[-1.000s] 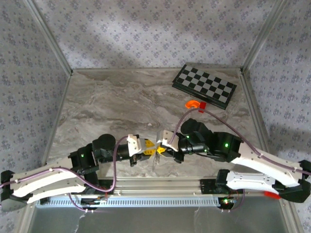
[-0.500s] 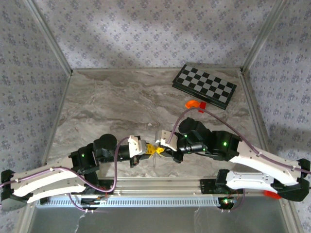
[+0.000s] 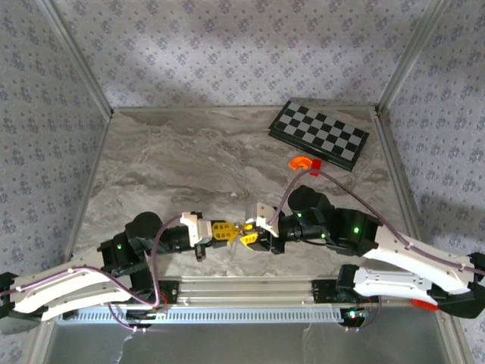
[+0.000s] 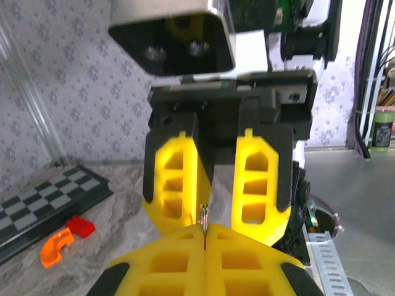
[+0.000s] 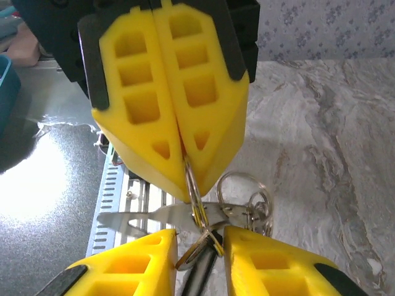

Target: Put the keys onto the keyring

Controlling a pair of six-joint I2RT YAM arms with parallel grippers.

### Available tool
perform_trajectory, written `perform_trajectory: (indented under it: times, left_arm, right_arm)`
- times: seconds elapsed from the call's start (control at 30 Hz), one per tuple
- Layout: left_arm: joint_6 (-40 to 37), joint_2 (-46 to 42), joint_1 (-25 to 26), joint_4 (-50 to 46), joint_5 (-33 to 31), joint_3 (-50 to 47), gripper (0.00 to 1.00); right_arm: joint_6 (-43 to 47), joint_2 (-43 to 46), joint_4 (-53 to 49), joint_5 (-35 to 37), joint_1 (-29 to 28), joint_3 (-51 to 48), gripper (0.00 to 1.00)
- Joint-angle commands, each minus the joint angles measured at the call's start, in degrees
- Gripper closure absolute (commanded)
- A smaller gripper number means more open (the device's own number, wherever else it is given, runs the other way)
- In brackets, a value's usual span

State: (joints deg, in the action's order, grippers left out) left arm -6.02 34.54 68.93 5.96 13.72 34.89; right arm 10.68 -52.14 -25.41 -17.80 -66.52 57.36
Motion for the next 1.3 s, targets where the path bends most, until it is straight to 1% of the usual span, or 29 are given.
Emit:
perform_trajectory:
  times: [0.0,0.23,0.47,0.57,0.67,0.8,0.87,0.93,0.97,1.03,1.17,1.27]
  left_arm:
    - [0.8,-0.1,0.1,7.0,3.4,-0.2,1.0]
    - [2.4,0.7,0.1,9.7,4.6,-1.3,1.0]
    - [2.4,2.1,0.1,10.2,5.7,-0.9,1.0]
    - [2.6,2.2,0.1,10.4,6.0,-0.9,1.0]
    - [2.8,1.9,0.1,10.6,6.0,-1.1,1.0]
    - [2.8,1.8,0.1,9.8,5.0,-1.1,1.0]
    - [2.2,1.5,0.1,7.1,2.8,-0.7,1.0]
    - [0.7,1.5,0.1,1.2,-0.8,1.3,0.99]
    - [0.1,1.5,0.1,-1.7,-2.4,2.3,0.96]
    - [-1.3,2.0,0.1,-8.2,-5.1,4.3,0.94]
    - [-2.8,4.6,0.1,-16.7,-6.7,8.3,0.89]
    - [-3.5,7.1,0.1,-19.6,-7.4,9.9,0.87]
  right_arm:
    - [-1.8,2.3,4.7,-1.9,-0.2,-1.8,0.75]
    - [-2.3,6.4,8.9,-3.8,0.3,-4.6,0.7]
    - [-2.7,6.8,9.9,-3.9,0.7,-5.0,0.71]
    - [-2.8,6.7,10.0,-4.0,0.8,-5.1,0.76]
    - [-2.5,6.7,9.7,-3.5,0.8,-5.3,0.83]
    - [-1.5,6.7,8.6,-2.1,0.8,-4.9,0.99]
    - [-1.3,6.3,7.5,-0.5,0.7,-4.2,1.0]
    - [-0.2,5.0,3.9,1.3,0.4,-2.3,1.0]
    - [0.6,4.3,2.1,2.2,0.1,-1.4,1.0]
    - [2.2,2.7,-1.5,4.5,-0.7,0.4,1.0]
    - [4.1,0.0,-6.8,7.5,-1.7,3.5,1.0]
    - [4.9,-2.1,-8.8,8.0,-2.0,5.2,1.0]
